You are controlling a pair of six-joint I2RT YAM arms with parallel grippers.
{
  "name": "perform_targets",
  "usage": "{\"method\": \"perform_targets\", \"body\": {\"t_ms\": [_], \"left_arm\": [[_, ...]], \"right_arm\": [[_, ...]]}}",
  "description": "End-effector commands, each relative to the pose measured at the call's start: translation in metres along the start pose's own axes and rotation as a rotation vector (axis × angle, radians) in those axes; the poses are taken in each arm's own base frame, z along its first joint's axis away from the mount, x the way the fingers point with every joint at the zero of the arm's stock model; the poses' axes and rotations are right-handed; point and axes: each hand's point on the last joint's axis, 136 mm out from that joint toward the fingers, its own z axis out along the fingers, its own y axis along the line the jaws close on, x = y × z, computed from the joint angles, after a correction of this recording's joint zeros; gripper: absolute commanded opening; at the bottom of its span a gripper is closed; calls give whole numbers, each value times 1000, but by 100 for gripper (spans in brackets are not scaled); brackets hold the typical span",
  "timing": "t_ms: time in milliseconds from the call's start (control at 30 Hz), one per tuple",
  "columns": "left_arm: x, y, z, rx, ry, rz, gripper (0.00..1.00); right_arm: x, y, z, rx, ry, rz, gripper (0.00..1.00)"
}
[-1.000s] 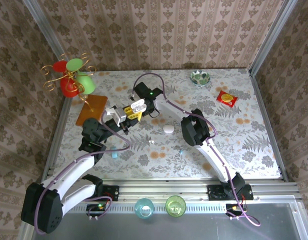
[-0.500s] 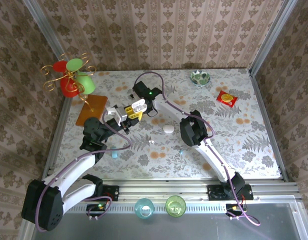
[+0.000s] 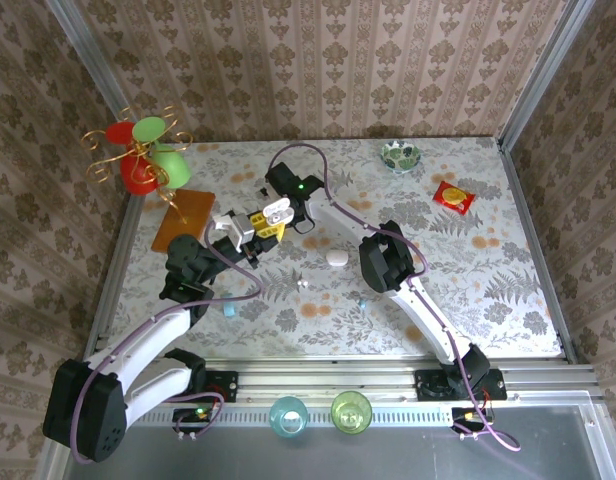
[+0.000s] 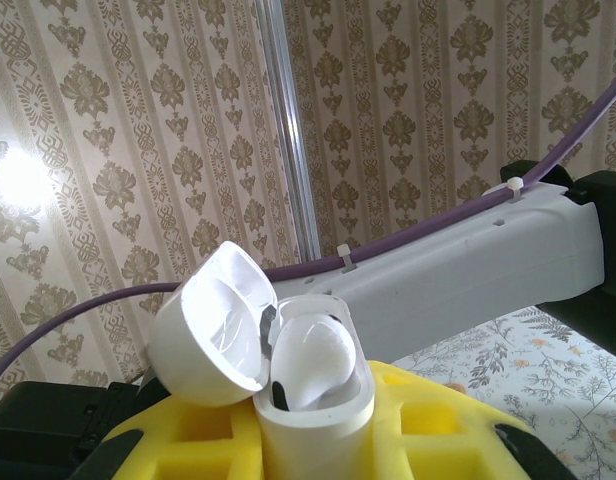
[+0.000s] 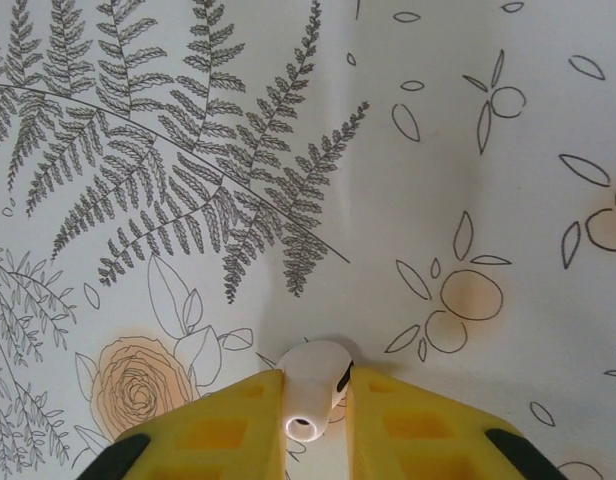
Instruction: Insert the wireless bluetooth earbuds into the charging case
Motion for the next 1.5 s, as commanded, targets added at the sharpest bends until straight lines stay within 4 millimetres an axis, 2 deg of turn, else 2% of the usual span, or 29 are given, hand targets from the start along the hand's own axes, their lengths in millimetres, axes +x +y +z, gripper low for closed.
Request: {"method": "perform_targets", "body": {"t_ms": [0, 267, 367, 500, 667, 833, 1133, 1267, 1467], "left_arm": [[-4, -2, -2, -4, -24, 31, 0], [-4, -2, -3, -9, -24, 34, 0], [-5, -3, -4, -9, -24, 37, 0], [-7, -4, -6, -10, -21, 44, 0], [-7, -5, -7, -10, -14, 47, 0], [-6, -3, -5, -10, -8, 48, 0], [-5, -1, 2, 6, -11, 43, 0], [-5, -1, 3, 11, -10, 44, 0], [-1, 1, 5, 9, -1, 43, 0]], "right_arm": [[17, 0, 9, 16, 58, -1, 20], [11, 2, -16, 40, 36, -30, 18], [15, 0, -28, 53, 36, -47, 18], [31, -3, -47, 67, 40, -70, 18], [71, -12, -67, 84, 91, -95, 19], [122, -29, -80, 132, 166, -91, 19], [194, -35, -104, 152, 263, -42, 20], [220, -46, -116, 196, 302, -32, 20], [242, -54, -133, 231, 326, -20, 22]]}}
